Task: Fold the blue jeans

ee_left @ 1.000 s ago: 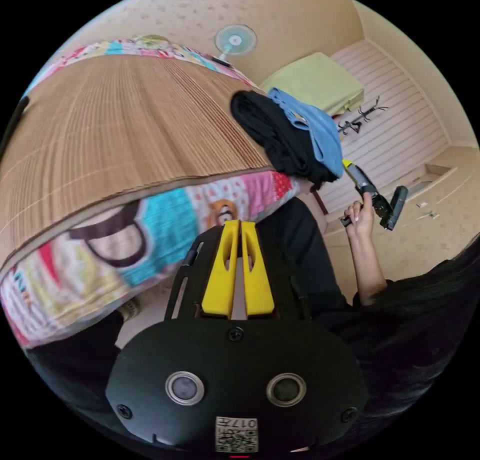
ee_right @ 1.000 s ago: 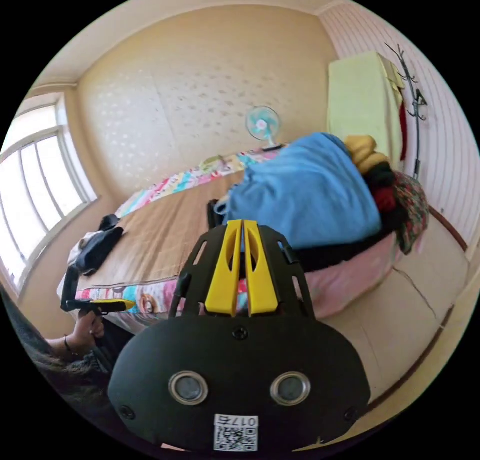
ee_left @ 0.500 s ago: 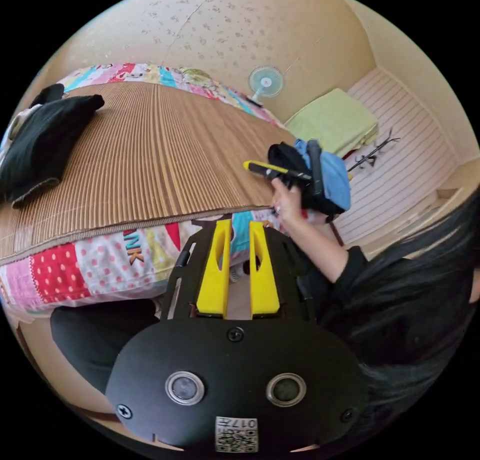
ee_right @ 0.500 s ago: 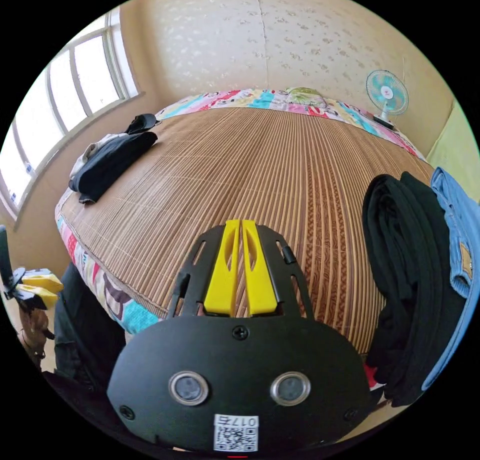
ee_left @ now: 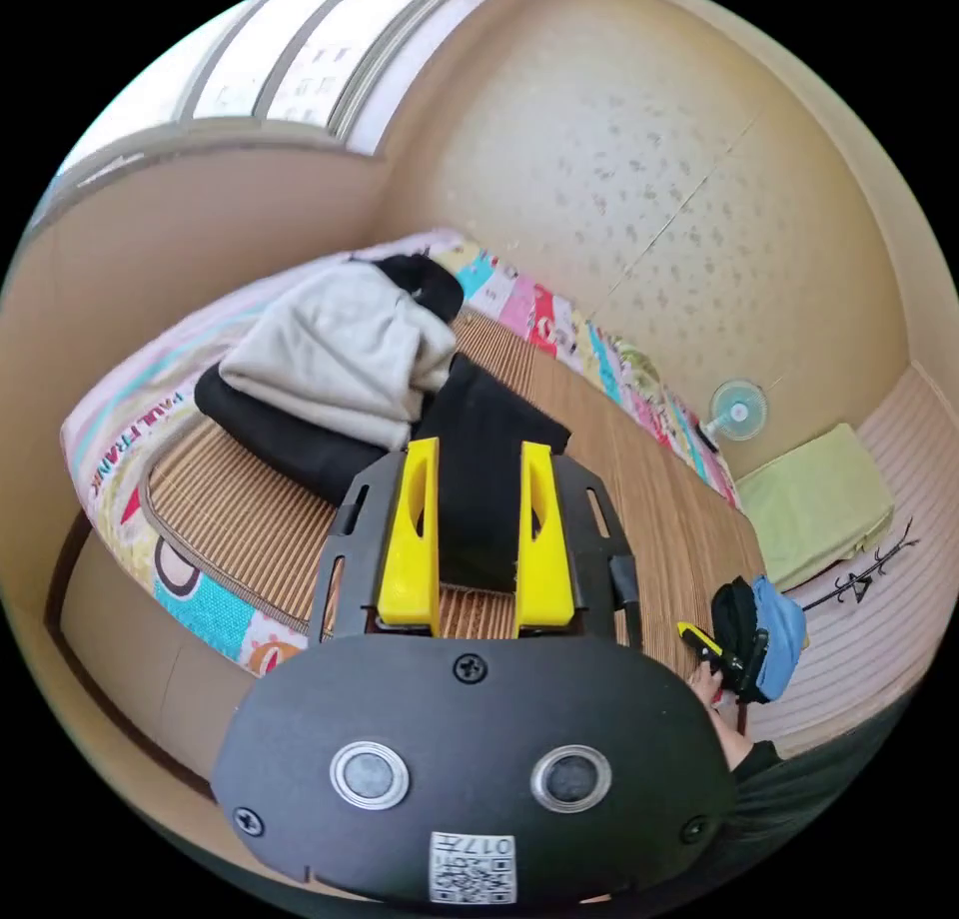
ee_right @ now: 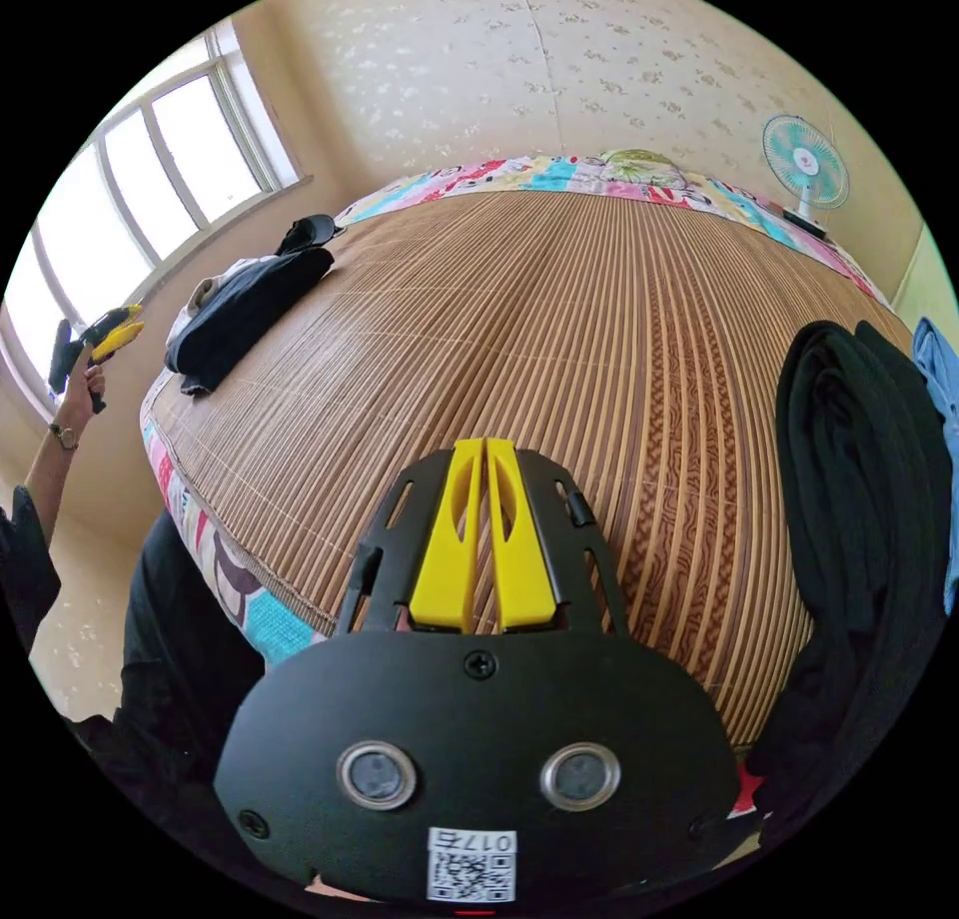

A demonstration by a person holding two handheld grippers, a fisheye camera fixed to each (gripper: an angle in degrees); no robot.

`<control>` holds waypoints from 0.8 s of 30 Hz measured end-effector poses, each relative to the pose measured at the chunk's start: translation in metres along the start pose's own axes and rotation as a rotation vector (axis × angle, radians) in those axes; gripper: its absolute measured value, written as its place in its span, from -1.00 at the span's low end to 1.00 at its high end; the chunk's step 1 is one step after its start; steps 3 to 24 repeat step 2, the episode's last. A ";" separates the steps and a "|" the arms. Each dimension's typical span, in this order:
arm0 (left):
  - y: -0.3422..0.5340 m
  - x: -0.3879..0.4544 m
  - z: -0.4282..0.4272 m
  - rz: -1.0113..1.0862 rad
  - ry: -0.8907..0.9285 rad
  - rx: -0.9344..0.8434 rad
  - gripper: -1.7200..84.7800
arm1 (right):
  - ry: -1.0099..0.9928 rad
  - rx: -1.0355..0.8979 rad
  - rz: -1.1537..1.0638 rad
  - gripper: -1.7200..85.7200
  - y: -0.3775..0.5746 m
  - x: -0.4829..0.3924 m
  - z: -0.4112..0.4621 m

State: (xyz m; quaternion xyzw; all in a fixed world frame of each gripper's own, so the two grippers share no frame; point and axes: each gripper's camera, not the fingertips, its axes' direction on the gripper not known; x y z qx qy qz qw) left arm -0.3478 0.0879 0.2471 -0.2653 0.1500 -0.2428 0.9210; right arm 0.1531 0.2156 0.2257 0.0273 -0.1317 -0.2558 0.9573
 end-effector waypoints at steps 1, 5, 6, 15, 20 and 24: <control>-0.006 -0.004 0.021 -0.005 -0.013 -0.034 -0.67 | 0.018 0.000 -0.009 -0.95 0.001 -0.003 0.002; -0.009 -0.005 0.030 -0.012 -0.024 -0.053 -0.67 | 0.022 0.001 -0.013 -0.95 0.001 -0.004 0.003; -0.009 -0.005 0.030 -0.012 -0.024 -0.053 -0.67 | 0.022 0.001 -0.013 -0.95 0.001 -0.004 0.003; -0.009 -0.005 0.030 -0.012 -0.024 -0.053 -0.67 | 0.022 0.001 -0.013 -0.95 0.001 -0.004 0.003; -0.009 -0.005 0.030 -0.012 -0.024 -0.053 -0.67 | 0.022 0.001 -0.013 -0.95 0.001 -0.004 0.003; -0.009 -0.005 0.030 -0.012 -0.024 -0.053 -0.67 | 0.022 0.001 -0.013 -0.95 0.001 -0.004 0.003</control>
